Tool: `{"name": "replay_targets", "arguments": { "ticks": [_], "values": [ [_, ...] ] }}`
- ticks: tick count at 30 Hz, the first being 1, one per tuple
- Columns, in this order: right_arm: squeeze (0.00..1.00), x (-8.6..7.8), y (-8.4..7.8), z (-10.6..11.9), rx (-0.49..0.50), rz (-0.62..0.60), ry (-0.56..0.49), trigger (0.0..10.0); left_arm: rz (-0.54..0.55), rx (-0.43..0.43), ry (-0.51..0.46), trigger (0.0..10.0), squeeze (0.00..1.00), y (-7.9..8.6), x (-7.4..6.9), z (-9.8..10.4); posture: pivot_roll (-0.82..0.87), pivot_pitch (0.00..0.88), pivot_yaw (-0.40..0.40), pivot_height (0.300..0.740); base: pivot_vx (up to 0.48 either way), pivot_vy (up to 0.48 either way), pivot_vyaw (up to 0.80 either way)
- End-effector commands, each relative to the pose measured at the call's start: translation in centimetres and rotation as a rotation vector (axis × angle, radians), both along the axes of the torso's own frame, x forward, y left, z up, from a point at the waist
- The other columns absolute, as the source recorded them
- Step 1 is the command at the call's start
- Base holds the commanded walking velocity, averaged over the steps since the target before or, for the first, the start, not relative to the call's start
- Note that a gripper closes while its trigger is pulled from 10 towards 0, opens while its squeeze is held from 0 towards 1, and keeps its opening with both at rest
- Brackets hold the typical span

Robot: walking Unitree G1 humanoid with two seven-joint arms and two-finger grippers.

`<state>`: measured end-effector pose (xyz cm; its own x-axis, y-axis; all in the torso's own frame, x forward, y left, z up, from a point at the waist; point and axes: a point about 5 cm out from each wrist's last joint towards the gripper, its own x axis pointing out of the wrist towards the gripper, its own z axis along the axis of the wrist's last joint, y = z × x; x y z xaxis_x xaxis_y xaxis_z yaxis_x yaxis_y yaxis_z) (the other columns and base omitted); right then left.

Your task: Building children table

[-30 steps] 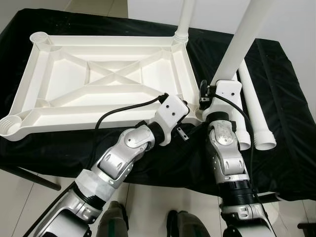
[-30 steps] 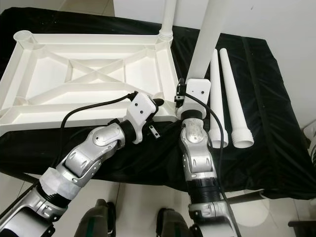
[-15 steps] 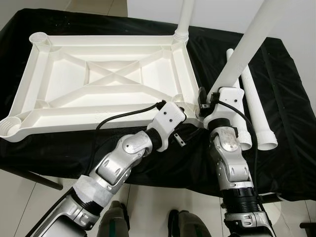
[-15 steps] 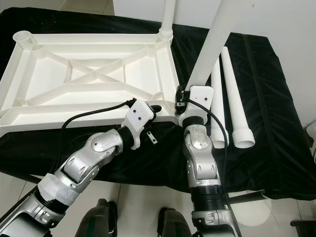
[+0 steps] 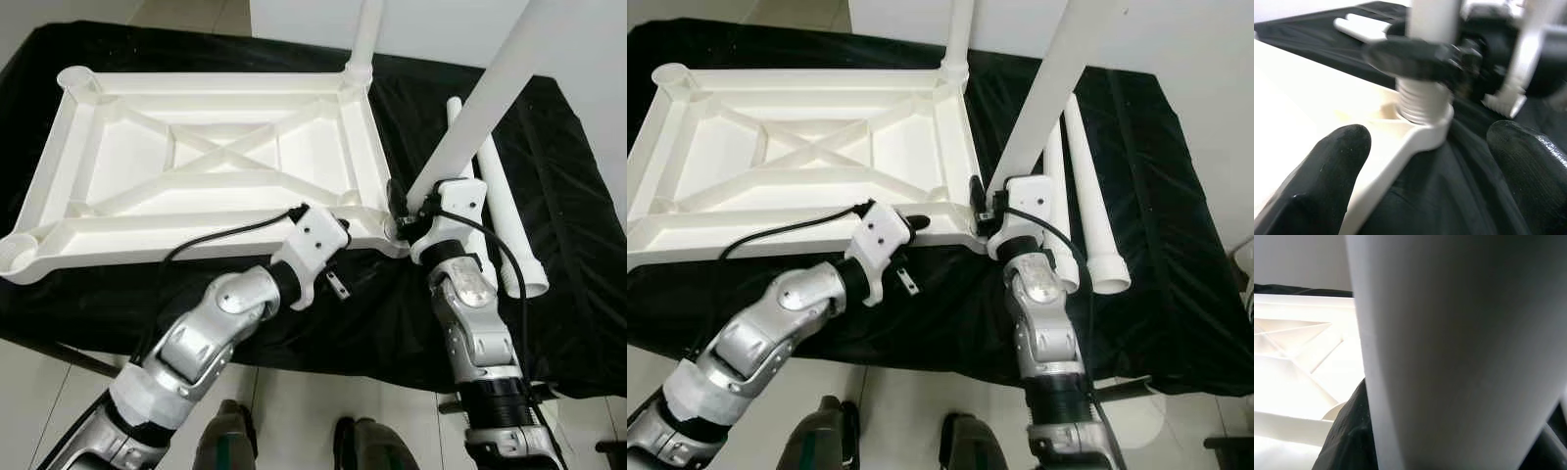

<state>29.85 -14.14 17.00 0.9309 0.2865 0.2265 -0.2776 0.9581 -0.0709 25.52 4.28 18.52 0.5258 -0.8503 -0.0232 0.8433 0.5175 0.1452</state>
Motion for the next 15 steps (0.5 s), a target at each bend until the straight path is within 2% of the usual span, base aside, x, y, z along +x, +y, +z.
{"name": "replay_targets", "arguments": {
  "ticks": [1,4,15],
  "values": [
    [0.00,-0.4,0.6,-1.8,-0.015,0.048,0.081,10.0,-0.058,0.003,0.024,10.0,0.00,-0.1,-0.6,-0.1,0.09,0.138,0.007,0.740,0.000,0.000,0.00],
    [0.00,-0.7,0.6,-2.1,-0.048,0.106,0.081,10.0,-0.029,0.020,0.015,10.0,0.00,0.3,-0.4,0.2,0.10,0.144,0.007,0.740,0.000,0.000,0.00],
    [0.00,-1.1,0.3,-3.2,-0.065,0.186,0.131,10.0,0.002,0.028,0.020,10.0,0.00,0.8,-0.4,0.9,0.10,0.154,0.012,0.740,0.000,0.000,0.00]
  ]
}}
